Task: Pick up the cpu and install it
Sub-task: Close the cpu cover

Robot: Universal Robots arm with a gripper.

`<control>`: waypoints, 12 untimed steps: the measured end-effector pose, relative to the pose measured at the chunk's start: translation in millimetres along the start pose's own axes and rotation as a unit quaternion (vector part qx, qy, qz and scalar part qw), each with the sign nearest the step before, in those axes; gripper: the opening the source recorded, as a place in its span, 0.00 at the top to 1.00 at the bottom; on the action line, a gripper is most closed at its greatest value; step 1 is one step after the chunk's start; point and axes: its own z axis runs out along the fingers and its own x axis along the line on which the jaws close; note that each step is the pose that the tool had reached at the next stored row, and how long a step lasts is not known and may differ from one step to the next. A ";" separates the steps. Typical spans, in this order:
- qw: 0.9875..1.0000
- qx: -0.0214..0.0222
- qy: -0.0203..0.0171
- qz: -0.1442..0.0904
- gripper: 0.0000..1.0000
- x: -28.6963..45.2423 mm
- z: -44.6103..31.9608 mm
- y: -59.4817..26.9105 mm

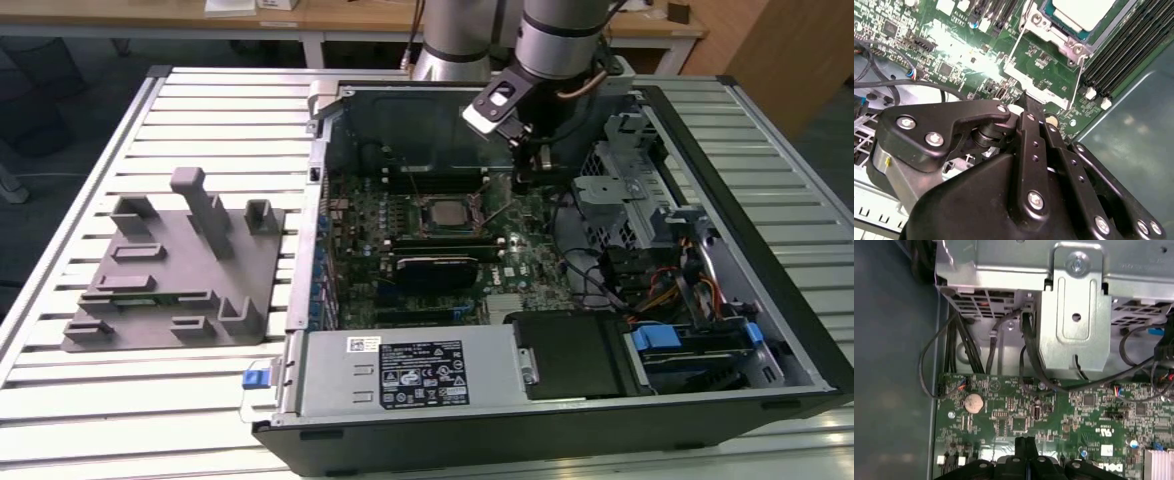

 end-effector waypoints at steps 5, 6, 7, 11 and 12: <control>1.000 0.000 0.000 0.000 0.89 0.1 0.1 -3.0; 1.000 0.000 0.000 0.000 0.89 0.1 0.1 -3.1; 1.000 0.000 0.000 0.000 0.89 0.1 0.1 -3.2; 1.000 0.000 0.000 0.000 0.89 0.1 0.2 -4.3; 1.000 0.000 0.000 0.000 0.89 0.2 0.1 -4.6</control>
